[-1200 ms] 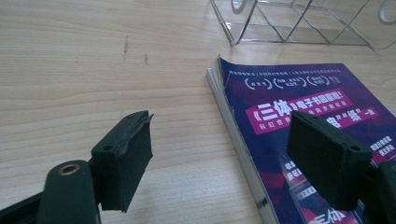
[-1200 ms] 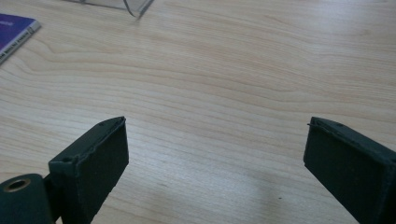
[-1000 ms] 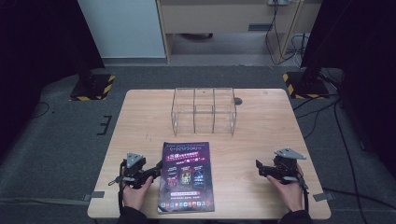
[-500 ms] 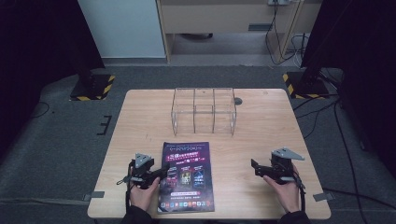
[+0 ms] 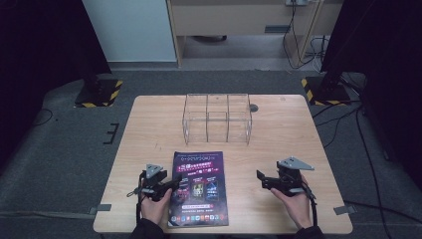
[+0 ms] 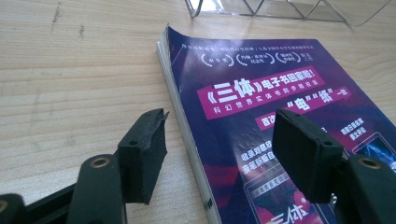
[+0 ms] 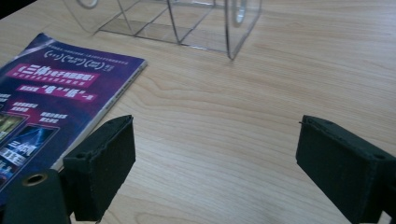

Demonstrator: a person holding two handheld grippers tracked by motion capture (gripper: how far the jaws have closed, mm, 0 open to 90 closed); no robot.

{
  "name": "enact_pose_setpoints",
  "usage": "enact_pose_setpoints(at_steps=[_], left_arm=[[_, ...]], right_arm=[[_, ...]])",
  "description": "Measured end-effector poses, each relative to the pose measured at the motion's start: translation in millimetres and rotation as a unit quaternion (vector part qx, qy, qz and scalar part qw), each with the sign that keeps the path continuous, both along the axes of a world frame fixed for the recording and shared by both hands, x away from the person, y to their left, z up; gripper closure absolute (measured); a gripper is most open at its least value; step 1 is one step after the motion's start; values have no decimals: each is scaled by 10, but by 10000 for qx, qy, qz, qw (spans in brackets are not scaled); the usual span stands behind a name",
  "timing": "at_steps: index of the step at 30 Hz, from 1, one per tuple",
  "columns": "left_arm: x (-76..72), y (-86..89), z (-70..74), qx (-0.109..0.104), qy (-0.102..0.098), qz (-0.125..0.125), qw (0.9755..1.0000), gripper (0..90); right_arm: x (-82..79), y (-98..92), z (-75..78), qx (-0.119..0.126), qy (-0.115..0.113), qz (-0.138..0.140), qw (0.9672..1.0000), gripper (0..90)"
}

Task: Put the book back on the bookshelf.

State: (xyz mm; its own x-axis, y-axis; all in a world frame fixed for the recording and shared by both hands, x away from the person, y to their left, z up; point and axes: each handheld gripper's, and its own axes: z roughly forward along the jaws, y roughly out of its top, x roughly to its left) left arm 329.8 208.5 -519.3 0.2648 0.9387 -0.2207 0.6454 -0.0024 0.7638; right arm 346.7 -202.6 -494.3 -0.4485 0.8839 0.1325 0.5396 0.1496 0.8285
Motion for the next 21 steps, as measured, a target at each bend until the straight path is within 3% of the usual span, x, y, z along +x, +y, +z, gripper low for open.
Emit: enact_pose_setpoints(at_steps=[21], left_arm=[[59, -94, -82, 124, 208, -157, 9996, 376]], right_arm=[[-22, 712, 40, 41, 115, 726, 9973, 172]])
